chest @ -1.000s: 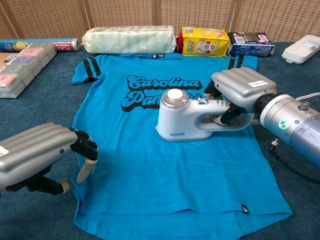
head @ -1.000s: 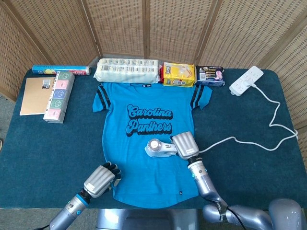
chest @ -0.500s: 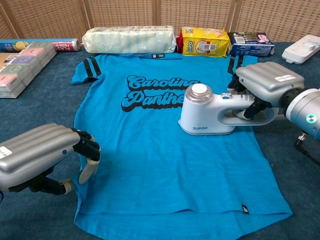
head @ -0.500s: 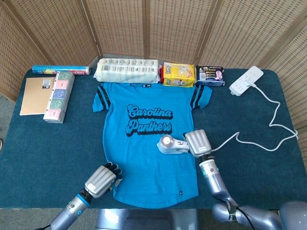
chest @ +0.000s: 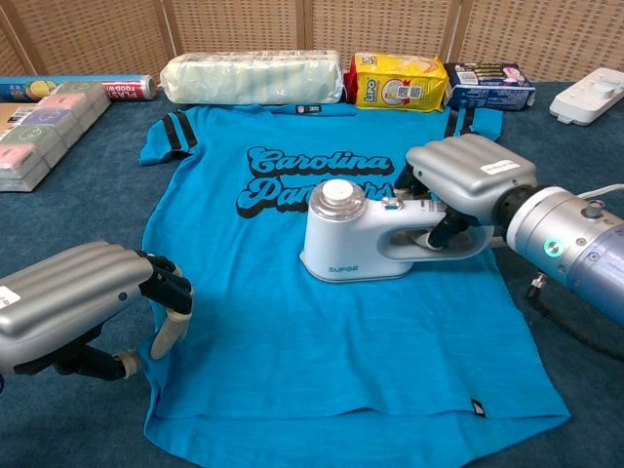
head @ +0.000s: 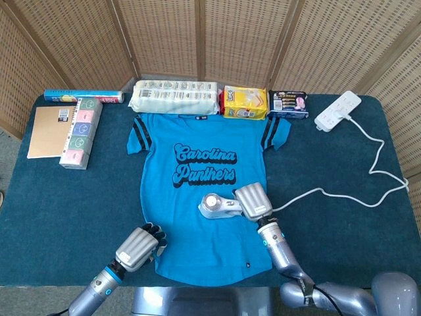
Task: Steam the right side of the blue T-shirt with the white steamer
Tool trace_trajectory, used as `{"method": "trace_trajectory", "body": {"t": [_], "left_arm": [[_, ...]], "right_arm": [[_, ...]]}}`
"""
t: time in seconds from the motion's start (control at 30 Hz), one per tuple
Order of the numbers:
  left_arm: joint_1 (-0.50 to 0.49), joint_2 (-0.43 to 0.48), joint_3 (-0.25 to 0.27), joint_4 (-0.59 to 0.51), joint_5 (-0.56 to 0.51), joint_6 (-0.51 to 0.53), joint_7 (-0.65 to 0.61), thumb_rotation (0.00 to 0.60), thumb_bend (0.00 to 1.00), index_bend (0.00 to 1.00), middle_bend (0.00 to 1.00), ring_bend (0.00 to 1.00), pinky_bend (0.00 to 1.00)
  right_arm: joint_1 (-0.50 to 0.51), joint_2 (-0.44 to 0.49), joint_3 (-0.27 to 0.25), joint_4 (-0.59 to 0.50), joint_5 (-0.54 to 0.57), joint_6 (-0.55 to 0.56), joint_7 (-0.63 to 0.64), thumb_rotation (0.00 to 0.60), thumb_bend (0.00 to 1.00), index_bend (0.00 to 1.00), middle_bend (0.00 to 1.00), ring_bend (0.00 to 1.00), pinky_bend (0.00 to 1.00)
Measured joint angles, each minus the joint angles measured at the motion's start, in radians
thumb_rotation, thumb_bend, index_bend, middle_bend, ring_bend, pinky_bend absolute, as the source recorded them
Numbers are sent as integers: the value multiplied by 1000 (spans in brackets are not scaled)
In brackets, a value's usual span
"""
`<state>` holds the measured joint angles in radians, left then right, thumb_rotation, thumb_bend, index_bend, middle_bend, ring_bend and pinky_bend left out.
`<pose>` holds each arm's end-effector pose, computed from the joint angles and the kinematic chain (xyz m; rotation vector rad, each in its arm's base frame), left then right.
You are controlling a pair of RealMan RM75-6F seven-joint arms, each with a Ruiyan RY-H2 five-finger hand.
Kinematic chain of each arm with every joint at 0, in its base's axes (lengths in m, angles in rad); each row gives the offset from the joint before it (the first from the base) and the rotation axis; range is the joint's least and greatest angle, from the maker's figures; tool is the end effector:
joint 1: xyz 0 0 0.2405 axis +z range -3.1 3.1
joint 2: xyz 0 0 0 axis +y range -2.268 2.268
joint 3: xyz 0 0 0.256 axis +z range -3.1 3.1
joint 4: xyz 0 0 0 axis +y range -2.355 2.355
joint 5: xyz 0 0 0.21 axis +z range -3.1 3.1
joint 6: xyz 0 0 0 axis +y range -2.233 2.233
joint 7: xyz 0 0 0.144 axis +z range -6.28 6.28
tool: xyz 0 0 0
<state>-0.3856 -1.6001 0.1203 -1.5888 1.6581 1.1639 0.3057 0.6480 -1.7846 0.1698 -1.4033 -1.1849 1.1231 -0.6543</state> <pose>-0.1772 0.1785 -0.0470 -2.0989 -0.9223 -1.0532 -0.1343 -0.3055 -0.0646 1.8399 -0.7323 0.8752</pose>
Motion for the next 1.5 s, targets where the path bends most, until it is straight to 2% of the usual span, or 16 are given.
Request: {"method": "trace_trajectory", "body": {"t": [0.33,1.17,1.5], "left_arm": [[1,0,1,6,3,3,-10,600,470,675,510,356,339],[1,-8,-2,1,-8,-5,8,598,470,674,510,357,339],[-1,-11,-2,1,-6,-6,11,598,469,674,510,357,339]], "right_arm": [[17,-16,9,-12,10,-2,-27,600,304,701,748,771,737],[32,3,64,183,72,-16,15,600,303,701,748,770,738],[27,5,46,159,60,-15,30,600,302,701,748,770,738]]}}
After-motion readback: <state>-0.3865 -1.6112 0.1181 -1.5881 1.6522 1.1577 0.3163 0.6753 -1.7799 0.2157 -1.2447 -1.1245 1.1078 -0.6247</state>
